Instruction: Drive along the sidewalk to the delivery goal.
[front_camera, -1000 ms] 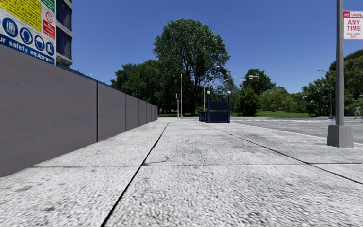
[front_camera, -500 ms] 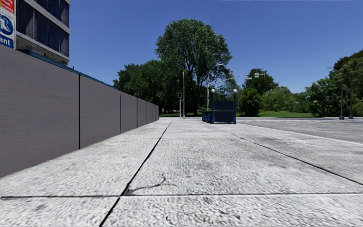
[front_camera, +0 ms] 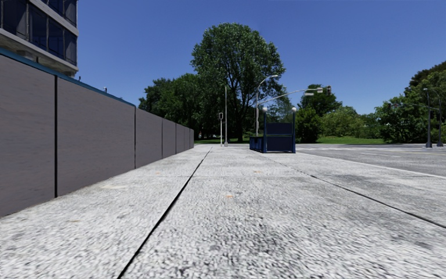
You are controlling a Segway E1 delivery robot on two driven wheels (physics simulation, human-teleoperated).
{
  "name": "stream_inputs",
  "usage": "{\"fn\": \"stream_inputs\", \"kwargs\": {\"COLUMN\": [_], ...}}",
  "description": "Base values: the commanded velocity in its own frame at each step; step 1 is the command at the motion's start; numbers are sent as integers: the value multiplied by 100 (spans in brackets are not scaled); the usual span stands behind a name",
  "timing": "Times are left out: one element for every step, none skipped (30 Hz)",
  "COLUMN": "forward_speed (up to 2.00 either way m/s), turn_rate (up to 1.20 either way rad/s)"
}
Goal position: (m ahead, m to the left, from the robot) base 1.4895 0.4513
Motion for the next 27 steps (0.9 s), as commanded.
{"fn": "stream_inputs", "kwargs": {"forward_speed": [200,200,200,200,200,200,198,132,120,120,104,93,86,85,84,84,82,82,70,0,0,0,0,0,0,0,0], "turn_rate": [0,0,0,0,0,0,0,0,0,0,0,0,0,0,0,0,0,0,0,0,0,0,0,0,0,0,0]}}
